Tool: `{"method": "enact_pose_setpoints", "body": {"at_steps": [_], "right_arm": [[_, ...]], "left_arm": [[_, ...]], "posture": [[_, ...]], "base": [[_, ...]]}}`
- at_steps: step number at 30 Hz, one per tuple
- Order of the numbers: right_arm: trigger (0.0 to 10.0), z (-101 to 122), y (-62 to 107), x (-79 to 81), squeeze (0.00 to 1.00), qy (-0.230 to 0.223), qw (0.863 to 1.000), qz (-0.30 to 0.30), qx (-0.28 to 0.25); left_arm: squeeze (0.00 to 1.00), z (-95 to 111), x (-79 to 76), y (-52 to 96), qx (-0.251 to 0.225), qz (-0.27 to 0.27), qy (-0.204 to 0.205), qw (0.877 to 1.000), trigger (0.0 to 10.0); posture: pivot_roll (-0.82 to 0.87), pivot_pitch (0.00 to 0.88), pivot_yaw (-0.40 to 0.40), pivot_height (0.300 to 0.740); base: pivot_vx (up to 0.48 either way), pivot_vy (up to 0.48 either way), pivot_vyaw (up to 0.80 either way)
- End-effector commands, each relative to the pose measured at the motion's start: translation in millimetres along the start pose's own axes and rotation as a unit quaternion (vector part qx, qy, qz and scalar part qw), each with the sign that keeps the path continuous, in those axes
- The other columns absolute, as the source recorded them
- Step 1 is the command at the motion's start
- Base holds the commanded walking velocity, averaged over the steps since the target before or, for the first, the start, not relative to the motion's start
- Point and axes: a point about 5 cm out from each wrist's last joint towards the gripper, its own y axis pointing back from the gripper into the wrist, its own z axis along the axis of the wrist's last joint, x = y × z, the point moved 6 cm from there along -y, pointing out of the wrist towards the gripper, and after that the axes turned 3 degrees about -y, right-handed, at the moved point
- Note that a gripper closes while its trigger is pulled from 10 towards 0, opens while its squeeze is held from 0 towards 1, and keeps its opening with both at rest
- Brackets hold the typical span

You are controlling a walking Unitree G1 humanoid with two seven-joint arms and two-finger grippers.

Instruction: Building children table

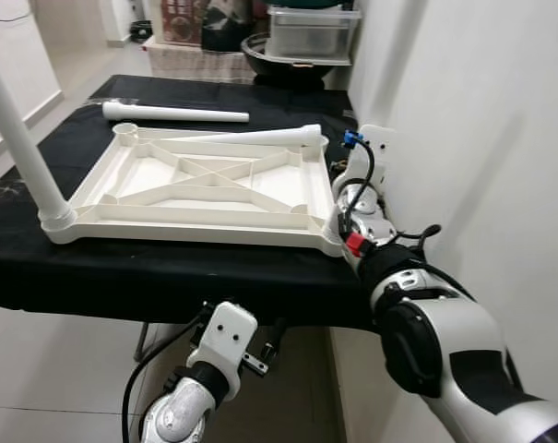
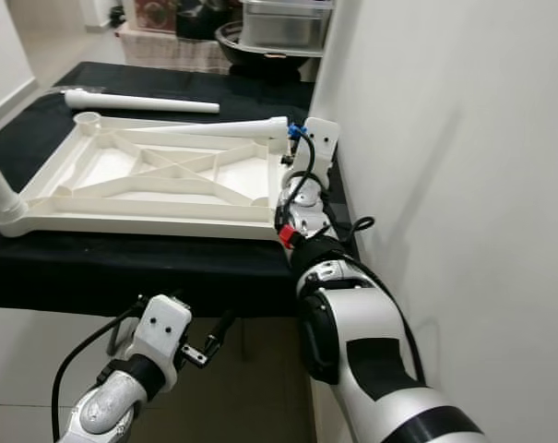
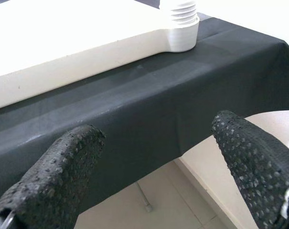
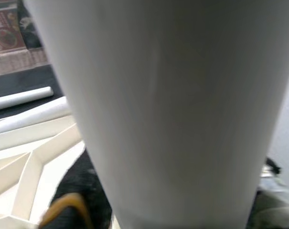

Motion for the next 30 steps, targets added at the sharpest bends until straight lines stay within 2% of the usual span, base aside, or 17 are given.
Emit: {"method": "enact_pose_setpoints", "body": {"at_steps": [1,4,5,8,10,11,12,13,15,16,17,18,20,23,27,28,30], "right_arm": [[10.0,12.2,-0.2,4.9,1.0,0.001,0.999,0.018,-0.028],[10.0,18.1,-1.1,4.0,1.0,0.015,0.998,0.031,-0.044],[10.0,20.6,-2.5,2.2,0.0,0.013,0.998,0.049,-0.049],[10.0,23.5,-3.7,3.1,0.0,0.016,0.992,0.111,-0.054],[10.0,19.8,0.5,13.1,0.0,0.024,0.978,0.201,-0.046],[10.0,19.8,0.5,13.1,0.0,0.024,0.978,0.201,-0.046],[10.0,12.2,5.9,21.1,0.0,0.026,0.963,0.267,-0.023],[10.0,12.2,5.9,21.1,0.0,0.026,0.963,0.267,-0.023],[10.0,-2.0,19.8,29.9,0.0,0.055,0.924,0.379,0.017],[10.0,-6.7,25.7,30.4,0.0,0.051,0.906,0.419,0.039],[10.0,-8.4,28.7,30.0,0.0,0.046,0.897,0.438,0.05],[10.0,-8.4,28.7,30.0,0.0,0.046,0.897,0.438,0.05],[10.0,-10.8,31.8,28.4,0.0,0.057,0.885,0.458,0.063],[10.0,-12.6,42.3,33.9,0.0,0.059,0.855,0.509,0.08],[10.0,-8.1,45.2,42.9,0.0,0.051,0.848,0.522,0.075],[10.0,-7.0,48.1,48.2,0.0,0.046,0.842,0.532,0.073],[10.0,-6.8,49.2,48.8,0.0,0.046,0.839,0.537,0.073]], "left_arm": [[0.0,-7.4,-2.6,1.1,0.014,-0.004,0.0,1.0,10.0],[0.0,-7.5,-2.8,0.9,0.015,-0.004,0.001,1.0,10.0],[0.0,-7.1,-2.8,0.7,0.014,-0.004,0.001,1.0,10.0],[0.0,-6.5,-2.5,0.3,0.012,-0.003,0.002,1.0,10.0],[0.0,-6.6,-2.8,0.0,0.013,-0.003,0.001,1.0,10.0],[0.0,-6.6,-2.8,0.0,0.013,-0.003,0.001,1.0,10.0],[0.0,-6.5,-2.7,-0.1,0.012,-0.003,0.001,1.0,10.0],[0.0,-6.5,-2.7,-0.1,0.012,-0.003,0.001,1.0,10.0],[0.0,-6.4,-2.7,0.0,0.012,-0.003,0.001,1.0,10.0],[0.0,-6.6,-2.7,0.1,0.012,-0.003,0.0,1.0,10.0],[0.0,-6.8,-2.7,0.1,0.012,-0.003,0.0,1.0,10.0],[0.0,-6.8,-2.7,0.1,0.012,-0.003,0.0,1.0,10.0],[0.0,-6.5,-3.0,0.0,0.012,-0.004,0.0,1.0,10.0],[0.0,-6.0,-2.9,0.6,0.011,-0.003,-0.001,1.0,10.0],[0.0,-6.1,-2.9,1.3,0.011,-0.003,-0.001,1.0,10.0],[0.0,-6.5,-3.7,1.8,0.012,-0.005,-0.001,1.0,10.0],[0.0,-6.6,-4.0,1.9,0.012,-0.005,-0.001,1.0,10.0]], "posture": [[0.09,0.097,-0.091,0.74],[0.09,0.096,-0.093,0.74],[0.09,0.095,-0.093,0.74],[0.09,0.096,-0.093,0.74],[0.08,0.095,-0.094,0.74],[0.08,0.095,-0.094,0.74],[0.08,0.093,-0.091,0.74],[0.08,0.093,-0.091,0.74],[0.08,0.093,-0.091,0.74],[0.09,0.093,-0.091,0.74],[0.09,0.093,-0.091,0.74],[0.09,0.093,-0.091,0.74],[0.09,0.091,-0.095,0.74],[0.1,0.088,-0.095,0.74],[0.1,0.082,-0.094,0.74],[0.1,0.079,-0.095,0.74],[0.1,0.079,-0.095,0.74]], "base": [[0.0,0.0,0.0],[0.0,0.0,0.0],[0.0,0.0,0.0],[0.0,0.0,0.0],[0.0,0.0,0.0],[0.0,0.0,0.0],[0.0,0.0,0.0],[0.0,0.0,0.0],[0.0,0.0,0.0],[0.0,0.0,0.0],[0.0,0.0,0.0],[0.0,0.0,0.0],[0.0,0.0,0.0],[0.0,0.0,0.0],[0.0,0.0,0.0],[0.0,0.0,0.0],[0.0,0.0,0.0]]}}
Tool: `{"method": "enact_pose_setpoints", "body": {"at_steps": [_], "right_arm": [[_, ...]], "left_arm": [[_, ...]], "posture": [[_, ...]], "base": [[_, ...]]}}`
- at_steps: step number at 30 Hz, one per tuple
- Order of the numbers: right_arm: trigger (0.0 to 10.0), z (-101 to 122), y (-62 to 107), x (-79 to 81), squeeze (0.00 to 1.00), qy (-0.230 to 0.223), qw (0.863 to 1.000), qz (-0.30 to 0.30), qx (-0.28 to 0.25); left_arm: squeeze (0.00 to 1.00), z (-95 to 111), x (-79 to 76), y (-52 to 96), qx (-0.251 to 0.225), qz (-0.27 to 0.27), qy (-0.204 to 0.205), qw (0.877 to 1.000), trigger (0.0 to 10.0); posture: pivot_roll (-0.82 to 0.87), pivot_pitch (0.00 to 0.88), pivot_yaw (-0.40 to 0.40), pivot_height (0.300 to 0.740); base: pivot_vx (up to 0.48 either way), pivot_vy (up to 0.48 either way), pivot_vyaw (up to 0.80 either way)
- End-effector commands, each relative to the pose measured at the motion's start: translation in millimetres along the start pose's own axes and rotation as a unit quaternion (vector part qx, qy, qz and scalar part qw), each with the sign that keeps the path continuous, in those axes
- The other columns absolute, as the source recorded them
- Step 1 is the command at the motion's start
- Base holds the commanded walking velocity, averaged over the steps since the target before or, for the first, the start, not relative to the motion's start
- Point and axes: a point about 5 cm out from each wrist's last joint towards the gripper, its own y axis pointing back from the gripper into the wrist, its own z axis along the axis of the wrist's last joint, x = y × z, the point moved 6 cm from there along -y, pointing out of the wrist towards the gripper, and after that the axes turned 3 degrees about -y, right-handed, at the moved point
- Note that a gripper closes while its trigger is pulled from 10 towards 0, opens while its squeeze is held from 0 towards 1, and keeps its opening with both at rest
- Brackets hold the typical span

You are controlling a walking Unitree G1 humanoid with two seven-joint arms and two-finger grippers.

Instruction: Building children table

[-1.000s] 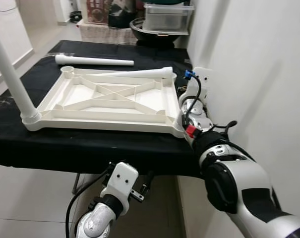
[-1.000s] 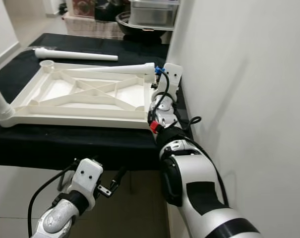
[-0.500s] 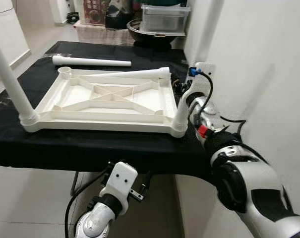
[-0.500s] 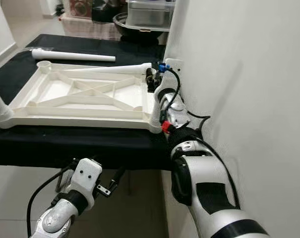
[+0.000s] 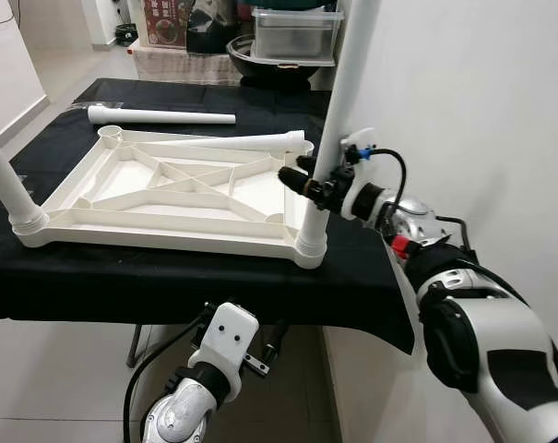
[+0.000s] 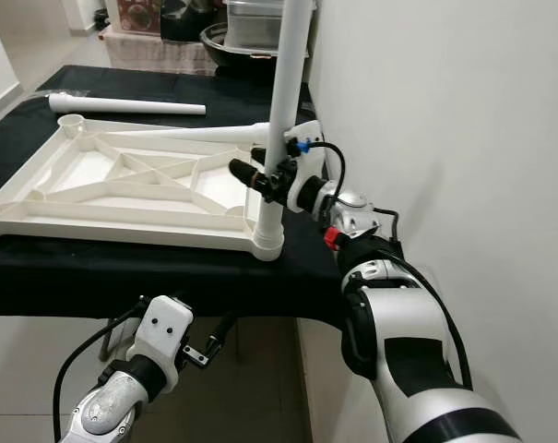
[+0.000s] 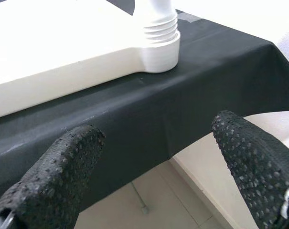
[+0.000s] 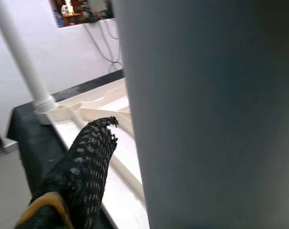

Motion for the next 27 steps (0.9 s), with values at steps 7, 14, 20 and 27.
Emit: {"method": "enact_pose_setpoints", "body": {"at_steps": [7,14,20,27], "right_arm": [[0.0,-3.3,-14.3,2.5,0.0,0.01,0.999,-0.047,-0.01],[0.0,-14.0,-12.0,-14.4,0.0,0.003,0.989,-0.144,-0.011],[0.0,-29.3,10.4,-52.2,0.0,0.012,0.944,-0.331,0.018],[0.0,-25.6,56.0,-82.8,0.0,-0.015,0.811,-0.584,-0.016]], "left_arm": [[0.0,-5.8,-3.3,2.9,0.01,-0.004,-0.003,1.0,10.0],[0.0,-5.5,-2.6,2.2,0.009,-0.004,-0.002,1.0,10.0],[0.0,-5.8,-2.6,1.7,0.01,-0.004,-0.002,1.0,10.0],[0.0,-5.7,-2.6,1.0,0.011,-0.005,-0.004,1.0,10.0]], "posture": [[0.1,0.078,-0.094,0.74],[0.1,0.086,-0.093,0.74],[0.1,0.085,-0.092,0.74],[0.1,0.093,-0.095,0.74]], "base": [[0.0,0.0,0.0],[0.0,0.0,0.0],[0.0,0.0,0.0],[0.0,0.0,0.0]]}}
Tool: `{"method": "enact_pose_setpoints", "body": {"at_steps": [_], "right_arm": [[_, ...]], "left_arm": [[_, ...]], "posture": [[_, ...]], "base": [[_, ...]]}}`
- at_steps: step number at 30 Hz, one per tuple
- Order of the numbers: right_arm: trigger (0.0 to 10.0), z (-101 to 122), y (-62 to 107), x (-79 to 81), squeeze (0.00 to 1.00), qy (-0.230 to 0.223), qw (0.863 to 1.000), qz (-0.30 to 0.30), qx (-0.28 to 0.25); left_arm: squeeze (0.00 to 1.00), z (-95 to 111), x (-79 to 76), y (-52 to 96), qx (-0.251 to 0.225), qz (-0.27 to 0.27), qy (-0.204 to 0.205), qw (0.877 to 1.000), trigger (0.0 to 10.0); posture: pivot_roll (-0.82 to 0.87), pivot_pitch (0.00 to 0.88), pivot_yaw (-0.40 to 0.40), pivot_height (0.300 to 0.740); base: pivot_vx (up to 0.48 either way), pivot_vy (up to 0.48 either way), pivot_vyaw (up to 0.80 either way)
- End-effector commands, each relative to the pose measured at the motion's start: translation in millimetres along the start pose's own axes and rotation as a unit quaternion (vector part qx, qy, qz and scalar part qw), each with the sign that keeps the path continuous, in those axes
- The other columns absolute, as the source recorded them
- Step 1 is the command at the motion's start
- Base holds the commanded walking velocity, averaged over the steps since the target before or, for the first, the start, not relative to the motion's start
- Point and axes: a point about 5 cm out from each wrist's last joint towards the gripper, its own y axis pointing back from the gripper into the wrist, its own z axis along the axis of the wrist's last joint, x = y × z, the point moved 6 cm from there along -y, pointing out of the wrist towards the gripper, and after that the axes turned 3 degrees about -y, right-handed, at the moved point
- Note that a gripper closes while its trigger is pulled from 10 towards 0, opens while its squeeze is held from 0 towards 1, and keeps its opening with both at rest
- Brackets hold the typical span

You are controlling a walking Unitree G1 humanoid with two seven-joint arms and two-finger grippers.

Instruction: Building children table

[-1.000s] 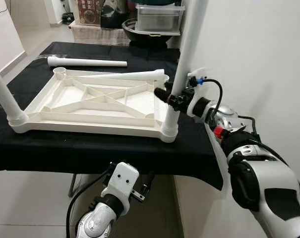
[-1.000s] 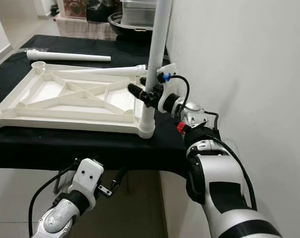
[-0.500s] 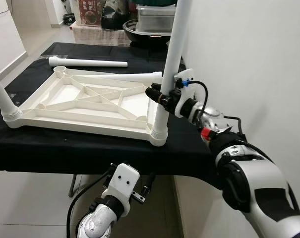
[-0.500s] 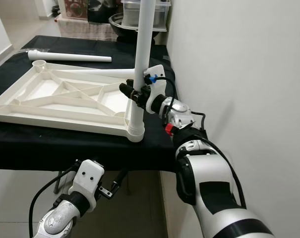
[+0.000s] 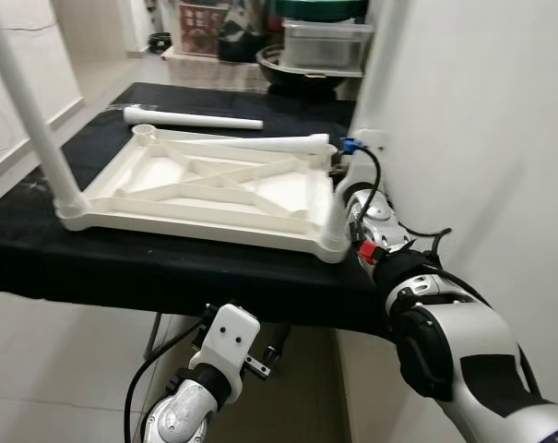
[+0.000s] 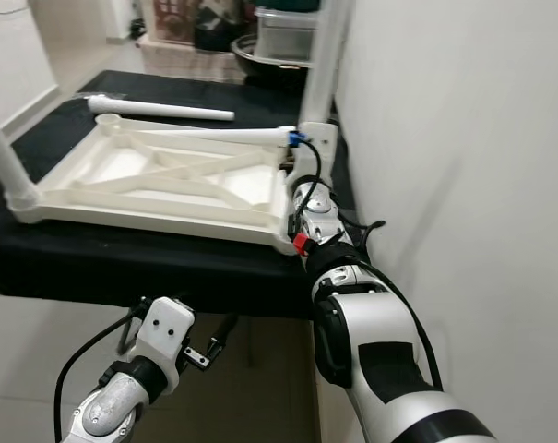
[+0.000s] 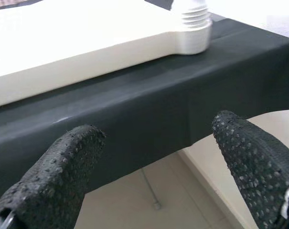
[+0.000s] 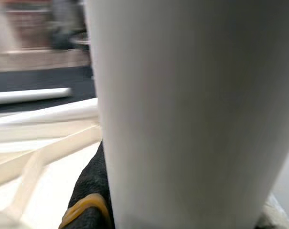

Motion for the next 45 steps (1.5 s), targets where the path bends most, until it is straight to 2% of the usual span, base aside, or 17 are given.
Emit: {"method": "enact_pose_setpoints", "body": {"at_steps": [1,2,4,5,6,7,12,13,17,22,29,31,36,37,40,41,45], "right_arm": [[0.0,-22.4,3.5,-18.3,0.0,-0.015,0.997,-0.066,0.04],[2.6,-22.8,5.0,-9.4,0.0,-0.027,0.997,-0.057,0.045],[2.6,-23.4,6.3,-3.2,0.0,-0.033,0.997,-0.052,0.049],[10.0,-23.4,7.2,3.6,0.0,-0.039,0.997,-0.038,0.052],[10.0,-23.4,7.2,3.6,0.0,-0.039,0.997,-0.038,0.052],[10.0,-22.6,7.6,9.4,1.0,-0.04,0.998,-0.021,0.05],[10.0,-12.8,5.8,16.4,1.0,-0.032,0.999,0.029,0.022],[10.0,-9.3,4.7,15.9,0.0,-0.038,0.998,0.039,0.015],[10.0,-1.5,2.9,16.2,0.0,-0.044,0.997,0.065,-0.002],[10.0,1.6,11.4,39.4,0.0,-0.042,0.966,0.255,-0.002],[10.0,-16.6,41.1,50.6,0.0,-0.023,0.882,0.468,0.059],[10.0,-23.2,57.8,58.8,0.0,0.01,0.837,0.541,0.079],[10.0,-21.5,69.7,72.5,0.0,0.013,0.807,0.585,0.084],[4.1,-20.6,71.4,78.4,0.0,0.008,0.805,0.587,0.083],[4.1,-20.1,72.5,82.2,0.0,0.006,0.804,0.589,0.082],[0.0,-19.0,73.9,87.1,0.0,0.003,0.804,0.59,0.075],[0.0,-16.7,55.6,85.8,0.0,0.004,0.858,0.51,0.061]], "left_arm": [[0.0,-4.8,-1.9,0.7,0.01,-0.003,-0.003,1.0,10.0],[0.0,-4.8,-1.8,0.5,0.01,-0.002,-0.003,1.0,10.0],[0.0,-4.7,-1.8,0.4,0.01,-0.001,-0.003,1.0,10.0],[0.0,-4.6,-1.7,0.3,0.01,-0.001,-0.003,1.0,10.0],[0.0,-4.6,-1.7,0.3,0.01,-0.001,-0.003,1.0,10.0],[0.0,-4.8,-1.4,0.2,0.01,0.0,-0.002,1.0,10.0],[0.0,-5.4,-1.7,-0.6,0.011,-0.002,0.0,1.0,10.0],[0.0,-5.6,-1.9,-0.7,0.012,-0.002,0.0,1.0,10.0],[0.0,-5.7,-1.8,-0.6,0.012,-0.001,0.0,1.0,10.0],[0.0,-5.6,-1.9,-1.3,0.011,0.0,0.001,1.0,10.0],[0.0,-5.0,-2.2,-1.0,0.008,-0.001,0.0,1.0,10.0],[0.0,-4.9,-2.2,-0.1,0.008,-0.002,0.0,1.0,10.0],[0.0,-5.3,-2.0,0.8,0.009,-0.001,-0.001,1.0,10.0],[0.0,-5.5,-2.0,0.9,0.009,-0.001,-0.002,1.0,10.0],[0.0,-5.7,-2.0,1.1,0.009,-0.001,-0.002,1.0,10.0],[0.0,-6.0,-2.2,1.2,0.009,-0.001,-0.002,1.0,10.0],[0.0,-7.1,-2.8,1.3,0.011,-0.003,-0.001,1.0,10.0]], "posture": [[0.1,0.093,-0.095,0.74],[0.1,0.094,-0.095,0.74],[0.1,0.093,-0.094,0.74],[0.1,0.095,-0.096,0.74],[0.1,0.095,-0.096,0.74],[0.1,0.095,-0.096,0.74],[0.09,0.095,-0.096,0.74],[0.09,0.094,-0.097,0.74],[0.09,0.094,-0.097,0.74],[0.09,0.092,-0.095,0.74],[0.09,0.087,-0.094,0.74],[0.1,0.082,-0.093,0.74],[0.1,0.078,-0.096,0.74],[0.11,0.073,-0.096,0.74],[0.11,0.073,-0.095,0.74],[0.11,0.069,-0.095,0.74],[0.1,0.066,-0.096,0.74]], "base": [[0.0,0.0,0.0],[0.0,0.0,0.0],[0.0,0.0,0.0],[0.0,0.0,0.0],[0.0,0.0,0.0],[0.0,0.0,0.0],[0.0,0.0,0.0],[0.0,0.0,0.0],[0.0,0.0,0.0],[0.0,0.0,0.0],[0.0,0.0,0.0],[0.0,0.0,0.0],[0.0,0.0,0.0],[0.0,0.0,0.0],[0.0,0.0,0.0],[0.0,0.0,0.0],[0.0,0.0,0.0]]}}
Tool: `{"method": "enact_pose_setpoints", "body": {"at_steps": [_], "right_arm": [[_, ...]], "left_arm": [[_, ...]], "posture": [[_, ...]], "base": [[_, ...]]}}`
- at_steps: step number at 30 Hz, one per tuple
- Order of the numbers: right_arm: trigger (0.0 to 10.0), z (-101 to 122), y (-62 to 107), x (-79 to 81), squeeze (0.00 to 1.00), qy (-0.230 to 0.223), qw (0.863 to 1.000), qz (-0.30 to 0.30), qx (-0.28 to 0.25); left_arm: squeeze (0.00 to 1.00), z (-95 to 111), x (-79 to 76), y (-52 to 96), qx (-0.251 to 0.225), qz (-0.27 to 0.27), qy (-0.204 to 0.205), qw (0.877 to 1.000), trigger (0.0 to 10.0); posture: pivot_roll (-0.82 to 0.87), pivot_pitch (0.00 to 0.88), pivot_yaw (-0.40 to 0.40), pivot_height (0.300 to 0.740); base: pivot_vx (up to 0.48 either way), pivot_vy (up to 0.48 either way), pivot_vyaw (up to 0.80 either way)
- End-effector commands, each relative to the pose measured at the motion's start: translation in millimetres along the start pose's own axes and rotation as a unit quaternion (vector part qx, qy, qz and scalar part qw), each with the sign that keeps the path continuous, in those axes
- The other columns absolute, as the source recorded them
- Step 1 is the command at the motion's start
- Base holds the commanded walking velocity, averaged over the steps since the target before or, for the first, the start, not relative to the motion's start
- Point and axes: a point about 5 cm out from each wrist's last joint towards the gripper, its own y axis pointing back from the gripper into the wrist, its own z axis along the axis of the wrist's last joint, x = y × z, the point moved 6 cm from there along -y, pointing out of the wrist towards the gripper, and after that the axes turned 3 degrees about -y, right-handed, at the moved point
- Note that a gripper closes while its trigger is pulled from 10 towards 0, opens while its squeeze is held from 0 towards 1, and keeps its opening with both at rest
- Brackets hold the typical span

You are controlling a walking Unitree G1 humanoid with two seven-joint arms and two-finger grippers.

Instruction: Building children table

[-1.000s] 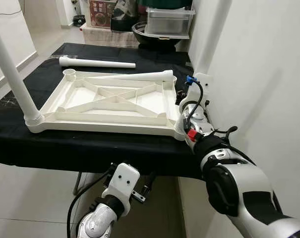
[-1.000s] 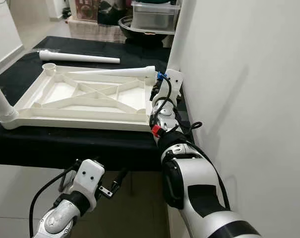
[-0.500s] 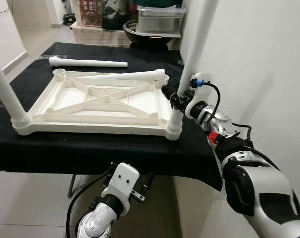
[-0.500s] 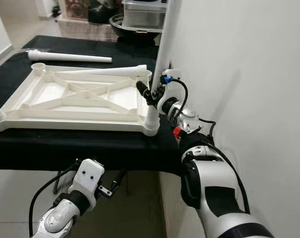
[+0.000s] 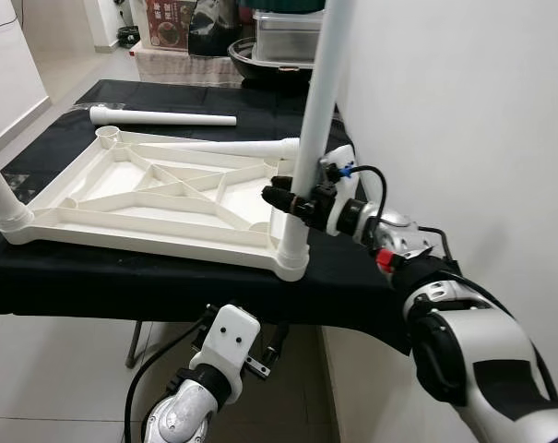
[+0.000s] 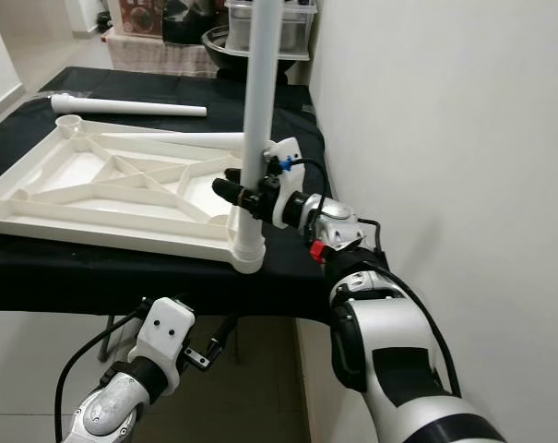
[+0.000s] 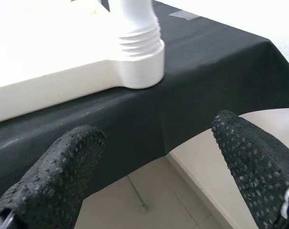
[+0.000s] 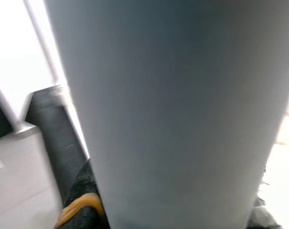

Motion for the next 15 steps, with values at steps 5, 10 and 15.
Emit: {"method": "enact_pose_setpoints", "body": {"at_steps": [5,10,15], "right_arm": [[0.0,-3.8,11.8,-48.0,0.0,0.011,0.977,-0.211,0.014],[0.0,-11.0,33.5,-77.5,0.0,-0.02,0.94,-0.34,0.018],[0.0,-20.6,87.5,-116.9,0.0,-0.031,0.835,-0.549,0.026]], "left_arm": [[0.0,-4.9,-0.8,0.9,0.008,-0.002,-0.002,1.0,10.0],[0.0,-4.1,-0.8,0.6,0.006,-0.003,-0.002,1.0,10.0],[0.0,-4.4,-1.4,0.7,0.007,-0.004,-0.004,1.0,10.0]], "posture": [[0.1,0.074,-0.092,0.74],[0.1,0.076,-0.092,0.74],[0.09,0.081,-0.092,0.74]], "base": [[0.0,0.0,0.0],[0.0,0.0,0.0],[0.0,0.0,0.0]]}}
